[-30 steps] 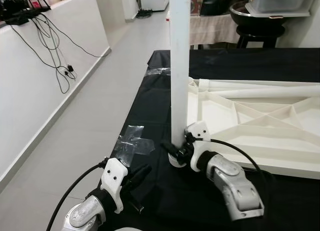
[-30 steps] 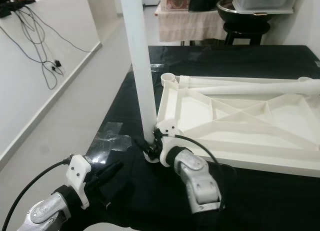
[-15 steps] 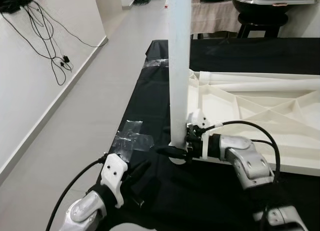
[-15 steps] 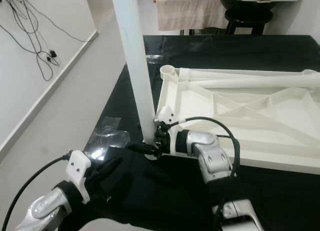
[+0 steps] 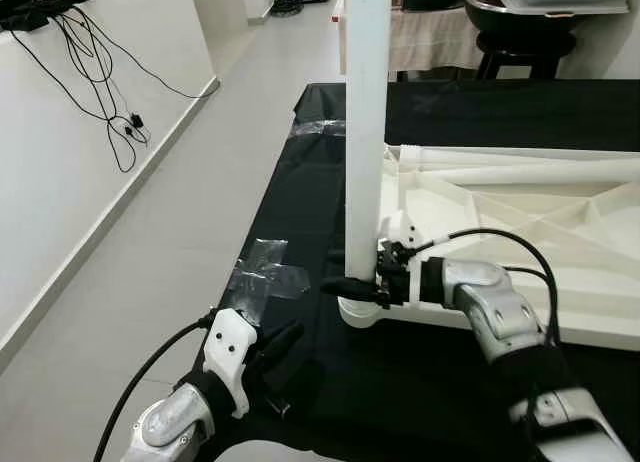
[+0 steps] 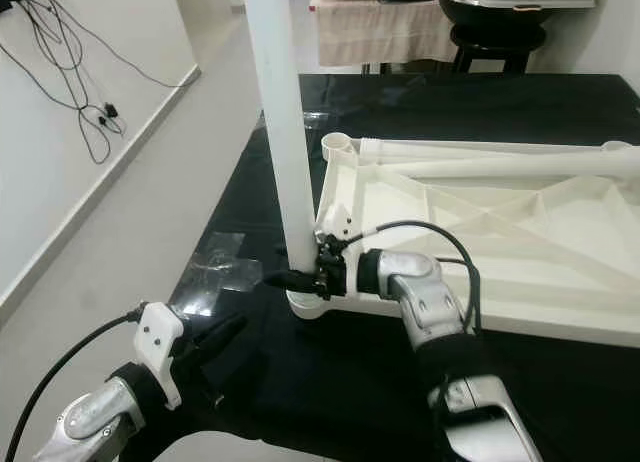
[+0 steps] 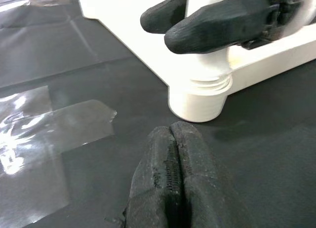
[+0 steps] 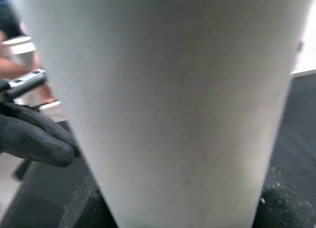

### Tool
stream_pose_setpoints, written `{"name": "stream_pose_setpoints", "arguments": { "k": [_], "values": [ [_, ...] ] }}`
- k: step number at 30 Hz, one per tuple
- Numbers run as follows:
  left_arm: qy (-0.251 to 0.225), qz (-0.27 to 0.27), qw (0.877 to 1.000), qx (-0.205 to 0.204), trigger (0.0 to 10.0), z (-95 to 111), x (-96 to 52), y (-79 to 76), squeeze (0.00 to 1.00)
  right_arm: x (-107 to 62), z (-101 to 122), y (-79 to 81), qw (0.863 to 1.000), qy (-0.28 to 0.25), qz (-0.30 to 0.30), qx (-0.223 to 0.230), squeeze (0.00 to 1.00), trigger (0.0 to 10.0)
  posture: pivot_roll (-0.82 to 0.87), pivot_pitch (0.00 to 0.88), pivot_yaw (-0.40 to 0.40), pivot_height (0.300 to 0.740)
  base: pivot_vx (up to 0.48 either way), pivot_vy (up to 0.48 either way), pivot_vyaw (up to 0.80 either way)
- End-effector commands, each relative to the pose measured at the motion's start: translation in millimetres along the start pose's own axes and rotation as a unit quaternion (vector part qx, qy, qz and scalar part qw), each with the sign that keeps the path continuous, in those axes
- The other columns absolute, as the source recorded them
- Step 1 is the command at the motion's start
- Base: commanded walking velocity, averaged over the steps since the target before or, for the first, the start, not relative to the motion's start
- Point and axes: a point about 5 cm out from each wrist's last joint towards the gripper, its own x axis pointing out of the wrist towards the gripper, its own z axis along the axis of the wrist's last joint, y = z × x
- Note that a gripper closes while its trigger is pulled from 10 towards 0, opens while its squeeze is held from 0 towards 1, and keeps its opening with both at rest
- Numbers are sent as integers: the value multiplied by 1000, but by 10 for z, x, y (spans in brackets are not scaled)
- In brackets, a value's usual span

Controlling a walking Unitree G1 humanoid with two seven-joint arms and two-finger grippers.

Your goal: Building children table

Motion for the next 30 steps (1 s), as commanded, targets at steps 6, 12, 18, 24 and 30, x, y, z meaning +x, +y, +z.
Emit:
{"name": "stream_pose_setpoints", "arguments": {
  "k": [6,12,18,24,30],
  "values": [
    [5,7,1000,3,10000,10,-59,44,0,220,-286,362,940,21,-336,54,0,0,-37,166,69,740,0,0,0],
    [8,5,1000,5,10000,-6,-49,58,0,225,-246,364,945,16,-324,34,0,0,-41,149,71,740,0,0,0],
    [7,8,1000,8,10000,-14,-42,54,0,305,-201,388,960,5,-278,41,0,10000,-42,138,69,740,0,0,0],
    [7,8,1000,9,10000,-22,-26,35,0,394,36,415,984,-42,-173,16,1000,10000,-35,125,60,740,0,0,0],
    [7,7,1000,10,10000,-30,-15,14,0,313,102,361,999,-26,16,-30,0,10000,-24,117,56,740,0,0,0]
  ]
}}
